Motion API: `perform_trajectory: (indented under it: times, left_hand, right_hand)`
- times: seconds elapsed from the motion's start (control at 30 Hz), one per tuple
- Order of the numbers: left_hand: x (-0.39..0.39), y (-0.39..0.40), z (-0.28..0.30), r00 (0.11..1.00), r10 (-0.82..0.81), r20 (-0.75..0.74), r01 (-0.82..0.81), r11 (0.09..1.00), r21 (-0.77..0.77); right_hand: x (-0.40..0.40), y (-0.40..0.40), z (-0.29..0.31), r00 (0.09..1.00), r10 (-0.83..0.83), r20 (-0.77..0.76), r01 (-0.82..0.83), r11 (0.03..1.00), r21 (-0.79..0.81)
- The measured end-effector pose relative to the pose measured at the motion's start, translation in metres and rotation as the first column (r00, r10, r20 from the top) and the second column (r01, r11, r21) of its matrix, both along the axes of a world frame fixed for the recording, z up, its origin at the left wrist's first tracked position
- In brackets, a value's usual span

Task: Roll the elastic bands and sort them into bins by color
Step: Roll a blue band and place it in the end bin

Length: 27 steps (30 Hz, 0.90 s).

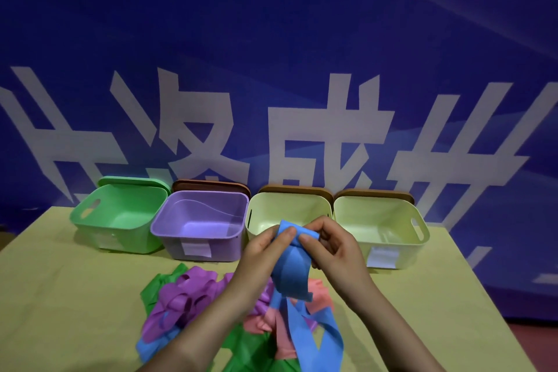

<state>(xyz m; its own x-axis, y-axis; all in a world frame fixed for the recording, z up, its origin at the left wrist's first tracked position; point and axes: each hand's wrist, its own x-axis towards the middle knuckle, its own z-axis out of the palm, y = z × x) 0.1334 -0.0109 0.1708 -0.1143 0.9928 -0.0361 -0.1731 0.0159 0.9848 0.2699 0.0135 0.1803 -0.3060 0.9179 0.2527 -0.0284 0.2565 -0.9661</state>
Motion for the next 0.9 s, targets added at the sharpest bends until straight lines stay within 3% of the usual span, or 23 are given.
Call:
perform_trajectory:
  times: [0.13, 0.37, 0.53, 0.77, 0.9]
  left_hand:
    - [0.000, -0.004, -0.001, 0.988, -0.123, 0.093, 0.129, 0.990, -0.062]
    - [0.000, -0.002, -0.016, 0.962, -0.120, -0.246, 0.105, 0.992, -0.070]
    - [0.003, -0.003, -0.018, 0.926, -0.113, -0.360, 0.096, 0.993, -0.065]
    - [0.007, -0.010, -0.003, 0.956, -0.197, -0.217, 0.182, 0.979, -0.088]
    - [0.012, -0.009, 0.001, 0.971, -0.113, -0.212, 0.092, 0.990, -0.103]
  right_hand:
    - [0.005, 0.003, 0.000, 1.000, 0.002, 0.029, -0.002, 1.000, -0.016]
    - [0.009, 0.012, 0.000, 0.994, -0.103, 0.033, 0.105, 0.994, -0.041]
    - [0.010, 0.011, -0.004, 0.990, -0.139, 0.018, 0.140, 0.988, -0.065]
    - [0.016, 0.013, -0.004, 0.991, -0.133, 0.014, 0.134, 0.989, -0.062]
    - [0.016, 0.014, -0.013, 0.981, -0.181, 0.064, 0.180, 0.983, 0.029]
